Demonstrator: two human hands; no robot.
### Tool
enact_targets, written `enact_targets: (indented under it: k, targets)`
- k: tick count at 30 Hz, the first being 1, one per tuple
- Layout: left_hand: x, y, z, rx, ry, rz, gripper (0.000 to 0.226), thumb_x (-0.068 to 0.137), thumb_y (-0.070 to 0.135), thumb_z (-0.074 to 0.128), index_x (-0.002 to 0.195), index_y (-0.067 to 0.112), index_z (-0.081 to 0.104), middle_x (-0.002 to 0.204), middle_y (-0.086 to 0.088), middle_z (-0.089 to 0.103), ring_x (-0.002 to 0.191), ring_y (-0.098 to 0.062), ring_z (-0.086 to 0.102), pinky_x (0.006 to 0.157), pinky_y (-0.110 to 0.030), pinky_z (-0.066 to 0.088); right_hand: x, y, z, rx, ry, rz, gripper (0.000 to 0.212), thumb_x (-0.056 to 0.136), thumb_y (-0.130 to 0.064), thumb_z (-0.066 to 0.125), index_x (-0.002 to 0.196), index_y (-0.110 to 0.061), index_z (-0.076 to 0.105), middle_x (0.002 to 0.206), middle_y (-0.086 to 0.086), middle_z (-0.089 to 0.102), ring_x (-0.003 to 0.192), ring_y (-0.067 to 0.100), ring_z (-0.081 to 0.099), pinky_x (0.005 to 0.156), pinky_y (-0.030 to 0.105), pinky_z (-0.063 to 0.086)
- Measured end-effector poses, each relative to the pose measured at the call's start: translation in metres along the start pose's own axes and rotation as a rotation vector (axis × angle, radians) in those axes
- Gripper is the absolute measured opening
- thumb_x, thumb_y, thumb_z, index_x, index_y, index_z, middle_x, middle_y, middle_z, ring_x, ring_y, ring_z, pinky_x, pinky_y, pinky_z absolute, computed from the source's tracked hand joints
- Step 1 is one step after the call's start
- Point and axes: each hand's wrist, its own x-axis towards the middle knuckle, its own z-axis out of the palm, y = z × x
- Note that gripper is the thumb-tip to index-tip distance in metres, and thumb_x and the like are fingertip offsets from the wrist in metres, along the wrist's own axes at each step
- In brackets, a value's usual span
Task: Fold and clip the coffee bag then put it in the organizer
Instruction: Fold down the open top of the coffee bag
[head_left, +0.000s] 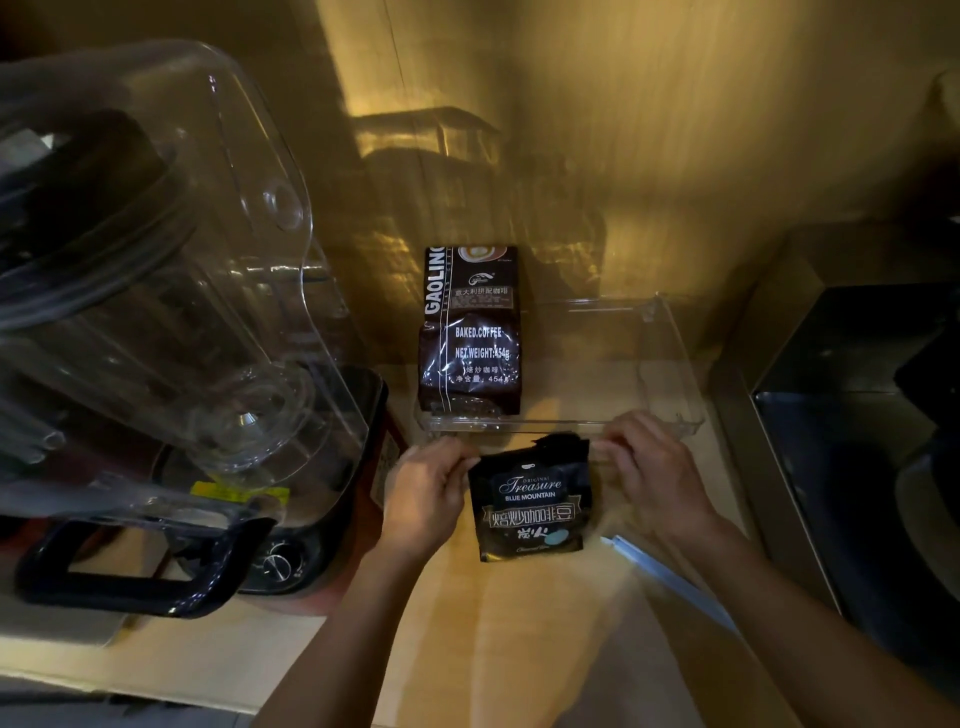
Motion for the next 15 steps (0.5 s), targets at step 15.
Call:
enact_targets:
  k: [15]
  targets:
    - [0.014, 0.039, 0.018, 0.263, -0.154, 0.222, 0.011, 0.074, 0.009, 0.069, 0.083, 0.013, 0.064, 0.074, -0.006, 0.067, 0.07, -0.025, 0.06, 0.069, -0.034, 0.04, 0.002, -0.018, 0.012, 0.034, -0.094, -0.118, 0.009, 0.077, -0.008, 0.06, 0.074, -0.003, 0.067, 0.072, 0.012, 0.069, 0.071, 0.029, 0.063, 0.071, 0.04, 0.045]
